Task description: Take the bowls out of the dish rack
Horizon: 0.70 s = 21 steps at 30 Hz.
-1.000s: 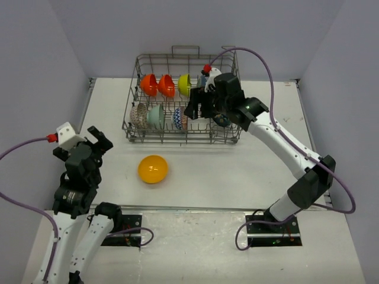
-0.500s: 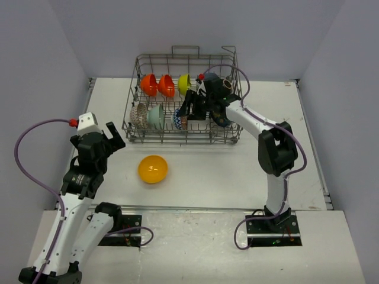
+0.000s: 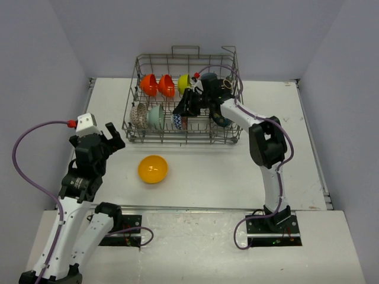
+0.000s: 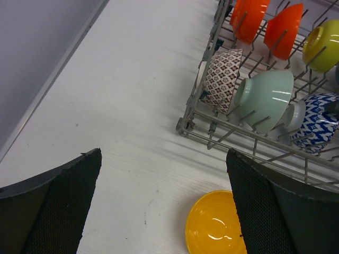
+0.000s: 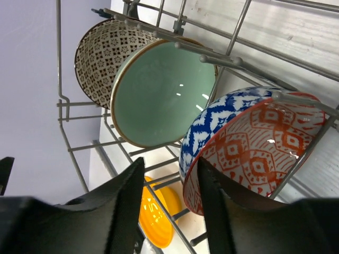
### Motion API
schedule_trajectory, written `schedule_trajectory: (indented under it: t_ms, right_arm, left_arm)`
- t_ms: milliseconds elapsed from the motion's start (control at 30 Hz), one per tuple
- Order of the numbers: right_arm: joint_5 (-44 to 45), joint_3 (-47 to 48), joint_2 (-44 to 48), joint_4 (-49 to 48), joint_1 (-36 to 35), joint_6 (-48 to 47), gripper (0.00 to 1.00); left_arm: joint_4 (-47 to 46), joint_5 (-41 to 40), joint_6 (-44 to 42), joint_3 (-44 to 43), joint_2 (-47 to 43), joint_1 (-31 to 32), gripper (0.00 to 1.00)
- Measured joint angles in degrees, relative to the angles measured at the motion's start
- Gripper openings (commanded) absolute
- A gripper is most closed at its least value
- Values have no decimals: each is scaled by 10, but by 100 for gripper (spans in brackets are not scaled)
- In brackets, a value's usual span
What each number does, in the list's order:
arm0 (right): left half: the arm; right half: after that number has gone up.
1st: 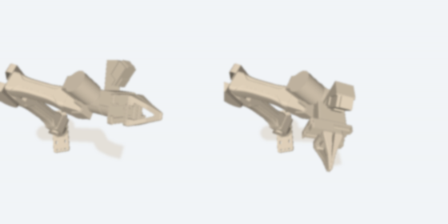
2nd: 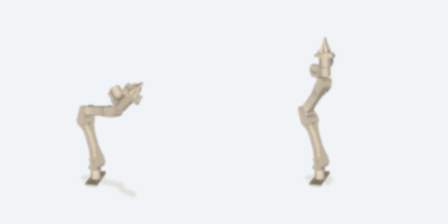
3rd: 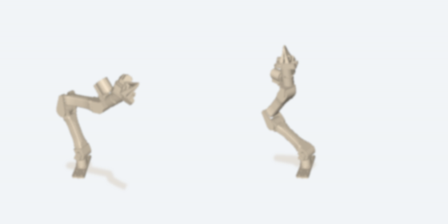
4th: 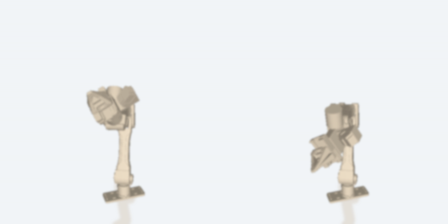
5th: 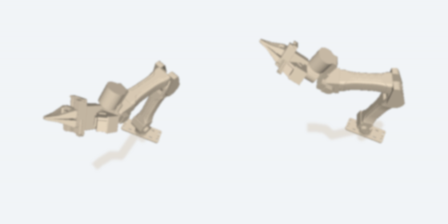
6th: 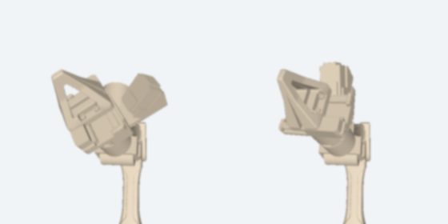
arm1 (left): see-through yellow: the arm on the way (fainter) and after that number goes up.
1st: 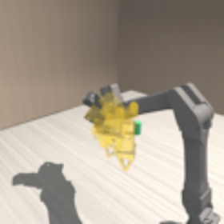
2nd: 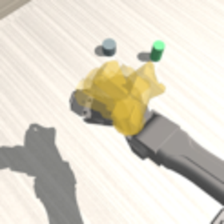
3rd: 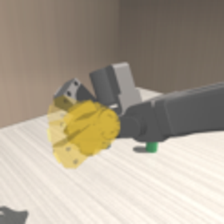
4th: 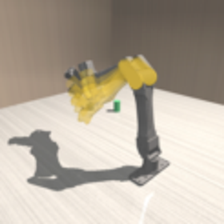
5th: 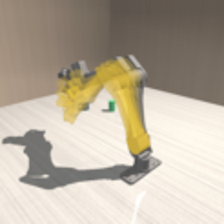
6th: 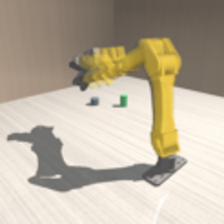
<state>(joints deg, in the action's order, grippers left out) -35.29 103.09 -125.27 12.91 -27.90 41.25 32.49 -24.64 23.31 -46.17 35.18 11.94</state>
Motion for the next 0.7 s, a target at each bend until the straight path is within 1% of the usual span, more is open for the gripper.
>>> schedule_trajectory:
  t_ms: [133, 200, 233, 333, 367, 433, 467, 533, 567, 633, 667, 700]
  right_arm:
    - [-32, 1, -16, -18, 5, 15, 39]
    - [-44, 1, -23, -24, 8, 23, 33]
    - [-50, 1, -26, -27, 9, 27, 33]
    - [-68, 1, -30, -40, 11, 39, 24]
    - [-75, 1, -30, -45, 12, 44, 20]
    - [-83, 0, -30, -55, 13, 53, 18]
    - [-86, -1, -30, -62, 13, 56, 14]
    - [-95, -5, -30, -74, 13, 62, 12]
    - [-96, -7, -30, -78, 14, 65, 8]
    - [-103, -13, -30, -89, 14, 70, 5]
    - [-106, -15, -30, -97, 15, 73, 0]
    - [-109, -18, -30, -104, 17, 76, 0]
  left_arm:
    - [-1, 0, -1, 0, -17, 0, 100]
    - [-2, 0, -2, 0, -23, 0, 100]
    - [-3, 0, -2, 0, -25, 0, 100]
    - [-3, 0, -2, 0, -24, 0, 100]
    - [-3, 0, -2, 0, -24, 0, 100]
    - [-3, 0, -2, 0, -24, 0, 100]
    - [-3, 0, -2, 0, -24, 0, 100]
    - [-3, 0, -2, 0, -25, 0, 100]
    - [-3, 0, -2, 0, -26, 0, 100]
    - [-3, 0, -2, 0, -26, 0, 100]
    - [-3, 0, -2, 0, -27, 0, 100]
    - [-3, 0, -3, 0, -27, 0, 100]
